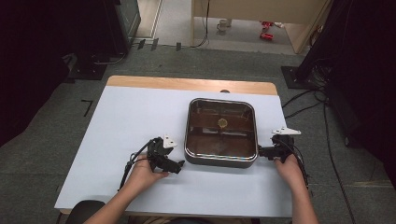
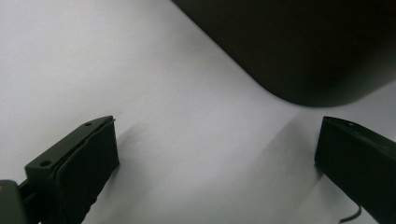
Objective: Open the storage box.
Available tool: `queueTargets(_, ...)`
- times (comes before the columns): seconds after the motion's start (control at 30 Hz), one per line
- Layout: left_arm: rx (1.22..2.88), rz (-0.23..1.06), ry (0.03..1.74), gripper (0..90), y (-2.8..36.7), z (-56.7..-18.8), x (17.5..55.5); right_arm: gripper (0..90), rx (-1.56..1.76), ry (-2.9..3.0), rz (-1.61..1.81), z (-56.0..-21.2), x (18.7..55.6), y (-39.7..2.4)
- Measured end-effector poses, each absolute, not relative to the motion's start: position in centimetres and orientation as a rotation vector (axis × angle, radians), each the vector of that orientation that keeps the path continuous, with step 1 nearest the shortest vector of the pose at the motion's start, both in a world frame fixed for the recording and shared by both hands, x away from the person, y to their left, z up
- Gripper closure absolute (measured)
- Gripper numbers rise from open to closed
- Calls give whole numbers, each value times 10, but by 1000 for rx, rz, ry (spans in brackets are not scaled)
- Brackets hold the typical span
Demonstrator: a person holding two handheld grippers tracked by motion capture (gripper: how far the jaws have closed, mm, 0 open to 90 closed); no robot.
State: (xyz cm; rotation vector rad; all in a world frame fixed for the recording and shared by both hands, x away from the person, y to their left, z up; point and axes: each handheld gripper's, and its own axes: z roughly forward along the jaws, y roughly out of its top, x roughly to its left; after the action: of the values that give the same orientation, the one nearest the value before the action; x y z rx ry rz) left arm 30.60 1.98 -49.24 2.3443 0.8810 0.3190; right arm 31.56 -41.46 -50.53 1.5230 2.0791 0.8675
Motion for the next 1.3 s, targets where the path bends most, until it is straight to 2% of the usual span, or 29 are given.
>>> queueTargets(0.1,2362,303,863,8,21,-490,306,0,1525,2079,868,-505,316,-415)
queueTargets(0.23,2359,283,837,143,25,-487,305,0,1525,2079,868,-505,316,-415)
queueTargets(0.33,2390,237,819,158,27,-483,306,0,1525,2079,868,-505,316,-415)
queueTargets(0.43,2395,199,791,296,30,-479,308,0,1524,2079,868,-505,316,-415)
queueTargets(0.57,2383,143,815,339,34,-474,314,0,1524,2079,868,-505,316,-415)
queueTargets(0.77,2356,103,813,347,37,-456,319,0,1524,2079,868,-505,316,-415)
queueTargets(1.3,2312,144,746,323,35,-426,317,0,1522,2079,866,-505,316,-414)
